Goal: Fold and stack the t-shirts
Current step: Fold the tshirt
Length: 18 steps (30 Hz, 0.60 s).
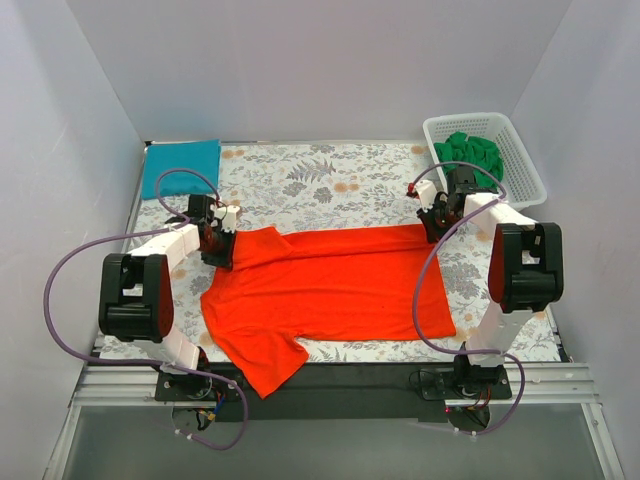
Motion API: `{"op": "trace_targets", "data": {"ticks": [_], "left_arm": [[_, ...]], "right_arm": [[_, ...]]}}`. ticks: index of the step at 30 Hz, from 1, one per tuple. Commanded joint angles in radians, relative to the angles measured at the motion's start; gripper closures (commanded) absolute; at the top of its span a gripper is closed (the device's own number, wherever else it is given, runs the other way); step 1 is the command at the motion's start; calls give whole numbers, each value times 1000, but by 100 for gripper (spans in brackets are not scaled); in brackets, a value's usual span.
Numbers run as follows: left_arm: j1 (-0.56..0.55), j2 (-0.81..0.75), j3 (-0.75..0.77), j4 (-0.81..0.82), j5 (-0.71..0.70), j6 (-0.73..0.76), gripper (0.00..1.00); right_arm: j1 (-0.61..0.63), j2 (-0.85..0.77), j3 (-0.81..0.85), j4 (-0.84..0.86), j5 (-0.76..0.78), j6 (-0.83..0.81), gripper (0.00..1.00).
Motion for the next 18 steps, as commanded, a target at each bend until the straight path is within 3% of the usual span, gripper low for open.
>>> {"op": "trace_targets", "data": {"ticks": [1, 3, 6, 8, 12, 18], "left_arm": [[5, -27, 18, -20, -11, 18, 91], [11, -55, 54, -61, 32, 37, 81], [16, -87, 122, -99, 87, 52, 73], [16, -98, 160, -116, 112, 58, 69], [18, -61, 252, -130, 162, 60, 65], [16, 69, 323, -109, 179, 34, 58]], "right_arm": [[-8, -64, -8, -47, -11, -40, 88], [-8, -88, -5, -62, -13, -52, 69], [-8, -118, 19, -74, -27, -57, 55], [-8, -127, 39, -94, -47, -54, 55], [-8, -119, 91, -133, -82, -40, 66], [1, -29, 153, -163, -116, -1, 68]]}}
